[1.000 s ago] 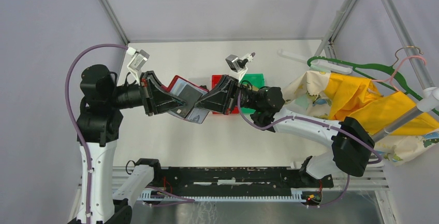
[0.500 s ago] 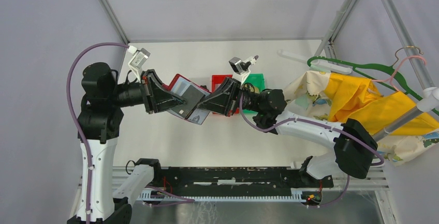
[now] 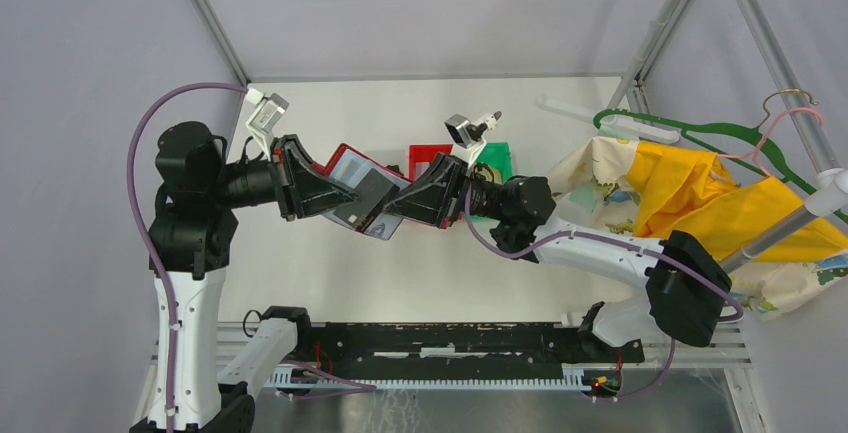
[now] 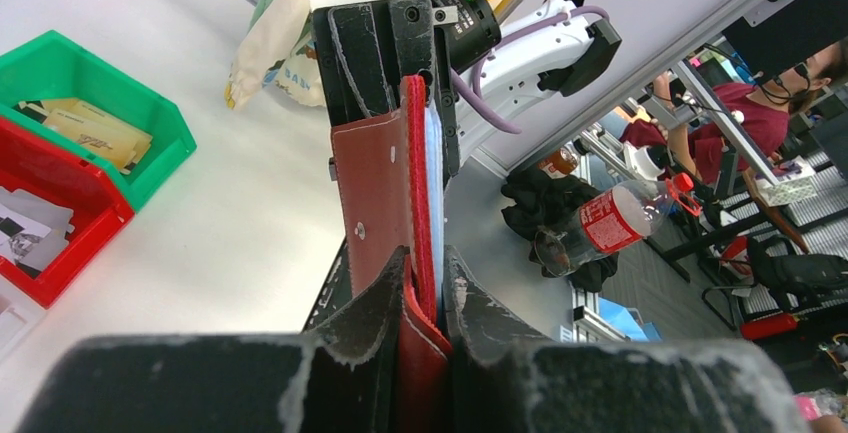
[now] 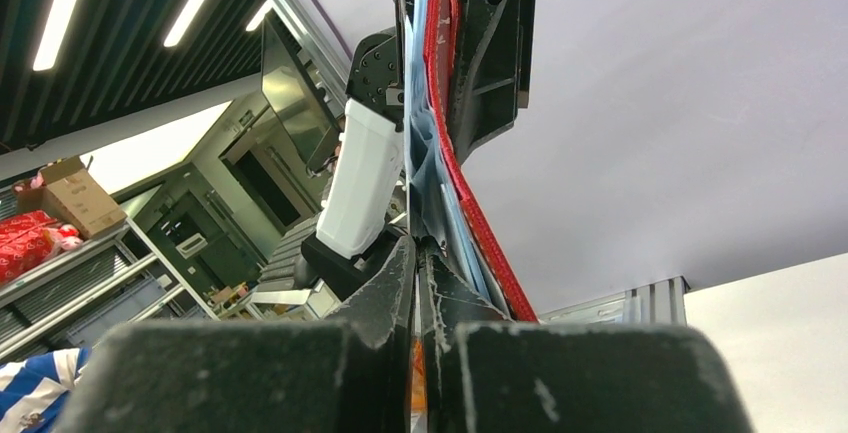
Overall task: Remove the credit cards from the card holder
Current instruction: Remove the credit card from the card holder, then place the credit card in the storage box.
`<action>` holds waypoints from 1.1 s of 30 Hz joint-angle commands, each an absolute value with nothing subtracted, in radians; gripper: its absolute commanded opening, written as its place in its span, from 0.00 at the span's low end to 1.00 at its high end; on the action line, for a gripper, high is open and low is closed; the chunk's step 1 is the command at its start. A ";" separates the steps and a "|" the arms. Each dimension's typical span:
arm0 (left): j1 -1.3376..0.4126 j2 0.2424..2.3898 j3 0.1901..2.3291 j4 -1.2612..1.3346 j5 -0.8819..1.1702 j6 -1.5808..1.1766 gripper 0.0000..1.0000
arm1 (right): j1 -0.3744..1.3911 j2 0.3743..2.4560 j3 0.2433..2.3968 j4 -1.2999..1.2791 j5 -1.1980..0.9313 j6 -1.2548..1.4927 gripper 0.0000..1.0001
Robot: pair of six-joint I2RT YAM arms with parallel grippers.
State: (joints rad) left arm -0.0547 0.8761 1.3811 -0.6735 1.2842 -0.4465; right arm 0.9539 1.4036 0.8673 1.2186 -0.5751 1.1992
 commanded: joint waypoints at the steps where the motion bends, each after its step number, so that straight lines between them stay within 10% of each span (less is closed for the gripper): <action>1: -0.056 0.868 1.418 -0.611 1.284 -0.494 0.14 | 0.972 1.386 0.877 1.285 -0.570 1.198 0.08; 8: -0.056 0.860 1.417 -0.609 1.240 -0.494 0.02 | 0.994 1.430 0.944 1.277 -0.536 1.203 0.35; 16: -0.057 0.863 1.422 -0.611 1.230 -0.487 0.02 | 0.992 1.408 0.905 1.276 -0.524 1.191 0.01; 33: -0.055 0.898 1.504 -0.718 1.061 -0.295 0.05 | 0.714 1.152 0.606 1.023 -0.767 1.159 0.00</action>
State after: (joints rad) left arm -0.0547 0.8883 1.4494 -0.6754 1.1404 -0.4187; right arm 0.8188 1.2598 0.6613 1.1305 -0.6468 1.1870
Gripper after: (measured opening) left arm 0.173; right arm 0.006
